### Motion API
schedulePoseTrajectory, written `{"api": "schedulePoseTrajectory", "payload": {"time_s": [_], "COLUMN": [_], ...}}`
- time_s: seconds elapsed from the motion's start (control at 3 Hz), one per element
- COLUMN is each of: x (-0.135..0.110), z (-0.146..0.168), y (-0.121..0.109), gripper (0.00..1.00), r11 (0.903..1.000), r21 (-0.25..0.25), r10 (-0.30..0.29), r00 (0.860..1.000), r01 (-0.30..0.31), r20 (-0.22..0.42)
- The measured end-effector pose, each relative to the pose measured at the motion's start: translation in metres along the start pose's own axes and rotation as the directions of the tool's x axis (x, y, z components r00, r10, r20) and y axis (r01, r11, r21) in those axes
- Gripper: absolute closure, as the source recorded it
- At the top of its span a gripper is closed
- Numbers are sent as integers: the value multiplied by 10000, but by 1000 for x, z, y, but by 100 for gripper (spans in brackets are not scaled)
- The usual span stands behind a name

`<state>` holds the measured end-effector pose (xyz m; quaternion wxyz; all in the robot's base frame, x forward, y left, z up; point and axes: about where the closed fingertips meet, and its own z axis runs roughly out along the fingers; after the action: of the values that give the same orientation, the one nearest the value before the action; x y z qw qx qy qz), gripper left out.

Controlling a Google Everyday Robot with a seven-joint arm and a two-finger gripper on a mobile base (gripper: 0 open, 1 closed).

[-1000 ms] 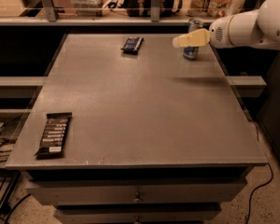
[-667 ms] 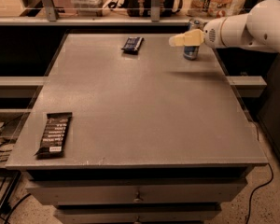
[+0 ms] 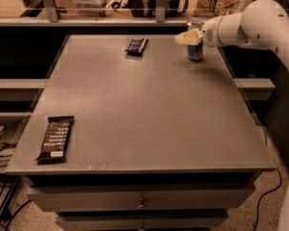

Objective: Move redbull can near rxbar chocolate

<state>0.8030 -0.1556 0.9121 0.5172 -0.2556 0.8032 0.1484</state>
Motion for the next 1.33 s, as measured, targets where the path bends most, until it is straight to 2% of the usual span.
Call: {"api": "schedulePoseTrajectory", "payload": {"time_s": [0.33,0.67,1.0,1.33], "x": [-8,-28,-43,-42], "z": [-4,-18,-40,-41], "y": [12,42,88,94], "gripper": [65,88,100,100], "r11": [9990,9934,9758,9722], "r21": [-73,-771,-1905,-2089], "r10": [-438,-886,-1167,-1184], "r00": [9987,9953,9924,9918], "r01": [436,854,1071,1059], "r20": [-266,-398,-395,-481]}}
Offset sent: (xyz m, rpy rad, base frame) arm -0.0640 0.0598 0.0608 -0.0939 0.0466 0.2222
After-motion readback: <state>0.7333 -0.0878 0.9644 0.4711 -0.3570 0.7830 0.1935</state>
